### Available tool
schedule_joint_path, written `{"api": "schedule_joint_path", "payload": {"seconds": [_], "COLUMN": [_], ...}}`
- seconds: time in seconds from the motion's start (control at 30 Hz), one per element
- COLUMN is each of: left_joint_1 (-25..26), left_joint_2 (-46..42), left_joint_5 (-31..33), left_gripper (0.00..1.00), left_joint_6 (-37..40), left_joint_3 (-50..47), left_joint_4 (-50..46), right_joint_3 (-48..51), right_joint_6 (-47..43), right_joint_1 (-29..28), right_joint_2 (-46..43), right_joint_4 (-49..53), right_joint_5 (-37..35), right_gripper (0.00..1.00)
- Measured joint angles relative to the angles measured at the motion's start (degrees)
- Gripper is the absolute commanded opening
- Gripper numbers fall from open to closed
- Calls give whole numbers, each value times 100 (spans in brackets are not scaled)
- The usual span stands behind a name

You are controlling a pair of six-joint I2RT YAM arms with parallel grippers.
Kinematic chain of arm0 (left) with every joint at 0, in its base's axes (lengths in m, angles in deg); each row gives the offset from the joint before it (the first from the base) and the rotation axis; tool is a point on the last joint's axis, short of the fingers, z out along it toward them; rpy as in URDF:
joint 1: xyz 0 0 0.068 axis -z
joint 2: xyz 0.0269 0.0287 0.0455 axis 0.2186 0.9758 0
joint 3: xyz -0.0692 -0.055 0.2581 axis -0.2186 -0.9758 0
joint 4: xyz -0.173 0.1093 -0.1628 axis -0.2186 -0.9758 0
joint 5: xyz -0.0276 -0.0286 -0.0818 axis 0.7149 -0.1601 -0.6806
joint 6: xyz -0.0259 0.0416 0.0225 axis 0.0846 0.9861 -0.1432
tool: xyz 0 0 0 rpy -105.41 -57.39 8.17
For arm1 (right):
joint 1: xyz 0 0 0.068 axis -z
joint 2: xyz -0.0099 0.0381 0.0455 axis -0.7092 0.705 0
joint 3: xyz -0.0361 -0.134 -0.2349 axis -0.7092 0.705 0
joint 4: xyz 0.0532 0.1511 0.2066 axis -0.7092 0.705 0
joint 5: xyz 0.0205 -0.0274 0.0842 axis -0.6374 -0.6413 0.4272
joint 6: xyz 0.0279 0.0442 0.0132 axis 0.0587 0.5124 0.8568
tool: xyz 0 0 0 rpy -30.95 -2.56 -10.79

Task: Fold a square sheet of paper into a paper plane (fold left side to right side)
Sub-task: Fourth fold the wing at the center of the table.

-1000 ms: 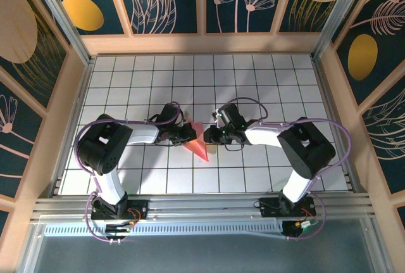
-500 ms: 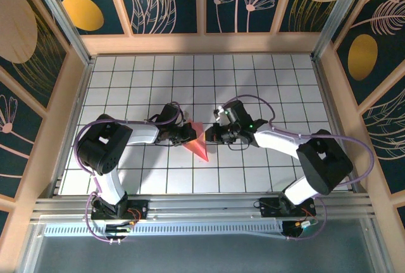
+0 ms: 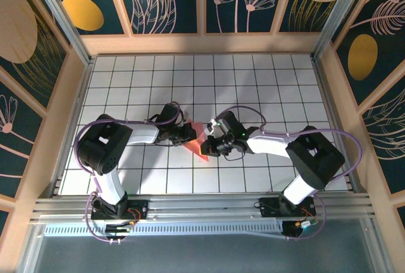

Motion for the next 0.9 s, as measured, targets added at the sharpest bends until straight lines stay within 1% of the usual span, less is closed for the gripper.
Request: {"api": "schedule_joint_path", "payload": {"seconds": [0.9], "left_joint_1": [0], "left_joint_2": [0], "left_joint_5": [0], "left_gripper": [0], "left_joint_6": [0], "left_joint_3": [2], "left_joint_4": [-2], "right_joint_3": [256], "right_joint_6": [144], "right_joint_1": [-63], "right_joint_2": [304], "right_joint_4": [-212], "right_joint_5": [-68], "right_gripper": [0]}}
